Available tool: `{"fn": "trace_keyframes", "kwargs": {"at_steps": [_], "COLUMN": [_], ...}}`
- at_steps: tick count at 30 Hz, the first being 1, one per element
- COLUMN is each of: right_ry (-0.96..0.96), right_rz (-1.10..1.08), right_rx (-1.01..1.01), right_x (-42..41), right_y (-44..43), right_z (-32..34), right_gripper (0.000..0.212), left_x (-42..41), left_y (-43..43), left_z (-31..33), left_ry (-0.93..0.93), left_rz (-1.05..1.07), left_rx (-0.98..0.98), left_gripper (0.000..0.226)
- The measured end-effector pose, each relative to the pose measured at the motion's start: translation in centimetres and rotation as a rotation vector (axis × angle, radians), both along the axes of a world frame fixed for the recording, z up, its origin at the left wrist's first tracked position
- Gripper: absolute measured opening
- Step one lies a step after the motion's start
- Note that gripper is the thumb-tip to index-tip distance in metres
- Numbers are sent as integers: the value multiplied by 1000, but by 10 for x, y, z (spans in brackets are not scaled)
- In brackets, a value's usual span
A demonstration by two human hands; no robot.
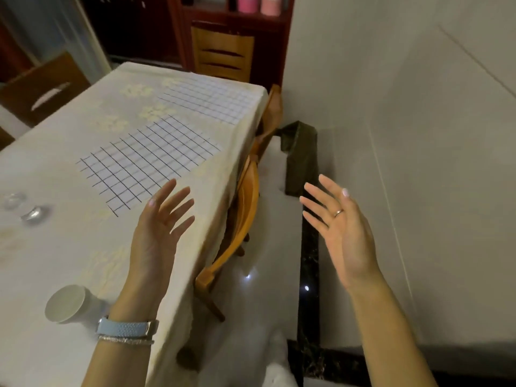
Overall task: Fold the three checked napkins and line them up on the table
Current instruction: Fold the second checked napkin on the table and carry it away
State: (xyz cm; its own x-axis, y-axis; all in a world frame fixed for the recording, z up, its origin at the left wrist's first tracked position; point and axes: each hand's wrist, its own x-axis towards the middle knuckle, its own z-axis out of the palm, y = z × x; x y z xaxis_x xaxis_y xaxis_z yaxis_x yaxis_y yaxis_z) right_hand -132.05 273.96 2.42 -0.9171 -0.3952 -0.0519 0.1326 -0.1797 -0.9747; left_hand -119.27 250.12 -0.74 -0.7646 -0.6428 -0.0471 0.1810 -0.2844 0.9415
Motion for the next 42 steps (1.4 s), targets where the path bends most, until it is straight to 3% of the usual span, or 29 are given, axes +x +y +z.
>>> {"fn": "trace_keyframes", "kwargs": {"at_steps": [7,18,33,42], "right_ry": [-1,-56,-79,-181], "right_rz": [200,460,658,841], "right_rx": [-4,-57,121,197], "right_x": [-119,-230,-334,-397], "right_y": [-49,-178,-345,-442], "right_z": [10,-8,-23,-64], "right_gripper": [42,44,41,39], "left_x": [-52,-106,-234,-315], "left_y": [-8,-86,-189,-228], "left_z": [1,-21,-38,-71], "left_ry": [-9,-77,-128,-285], "left_rz": [245,533,619,736], "left_rx": [19,70,72,60], "left_gripper": [48,44,52,31]}}
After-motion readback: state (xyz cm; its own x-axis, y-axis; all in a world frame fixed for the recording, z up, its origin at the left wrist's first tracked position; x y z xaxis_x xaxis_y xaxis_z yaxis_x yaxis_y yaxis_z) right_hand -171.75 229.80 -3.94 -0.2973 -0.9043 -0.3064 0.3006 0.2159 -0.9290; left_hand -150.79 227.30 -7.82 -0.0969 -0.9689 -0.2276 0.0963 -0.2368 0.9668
